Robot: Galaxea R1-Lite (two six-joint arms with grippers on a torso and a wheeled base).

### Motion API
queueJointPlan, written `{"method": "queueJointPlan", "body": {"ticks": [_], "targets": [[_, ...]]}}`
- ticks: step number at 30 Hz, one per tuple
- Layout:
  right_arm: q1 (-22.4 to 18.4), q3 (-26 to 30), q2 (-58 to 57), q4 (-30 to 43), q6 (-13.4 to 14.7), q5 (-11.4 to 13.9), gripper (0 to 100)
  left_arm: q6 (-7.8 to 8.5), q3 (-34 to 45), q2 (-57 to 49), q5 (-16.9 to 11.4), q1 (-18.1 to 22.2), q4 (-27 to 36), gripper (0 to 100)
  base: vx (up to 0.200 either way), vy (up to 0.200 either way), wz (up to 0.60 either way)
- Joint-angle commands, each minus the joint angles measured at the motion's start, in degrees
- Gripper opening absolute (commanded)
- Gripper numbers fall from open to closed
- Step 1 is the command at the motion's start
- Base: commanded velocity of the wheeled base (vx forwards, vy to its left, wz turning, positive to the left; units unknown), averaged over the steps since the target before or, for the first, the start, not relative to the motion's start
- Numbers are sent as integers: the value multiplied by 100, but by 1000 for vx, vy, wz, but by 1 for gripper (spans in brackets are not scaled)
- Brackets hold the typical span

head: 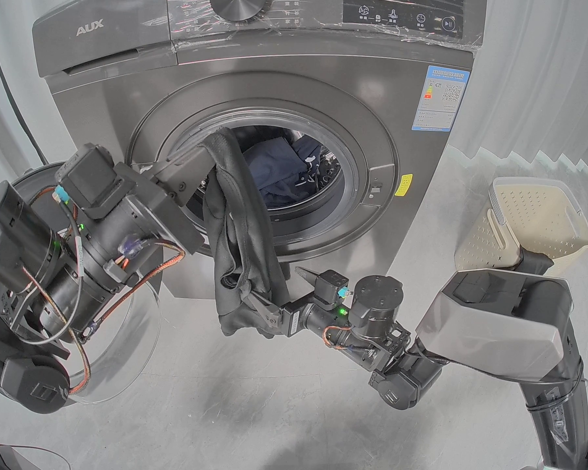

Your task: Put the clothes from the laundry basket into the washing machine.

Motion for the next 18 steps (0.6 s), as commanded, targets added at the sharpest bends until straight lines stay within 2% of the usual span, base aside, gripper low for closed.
{"method": "queueJointPlan", "body": {"ticks": [1,12,13,18], "targets": [[-7,-193,129,1,-14,2,100,2,12,-10,-1,-21,-12,0,0,0,0],[-7,-843,498,-8,-14,2,100,-6,56,-106,-19,-101,-12,0,0,0,0],[2,-852,498,-8,-14,2,0,-6,56,-106,-10,-92,-12,0,0,0,0],[-68,-773,287,-52,-5,-7,0,-15,56,-62,7,-4,41,0,0,0,0]]}}
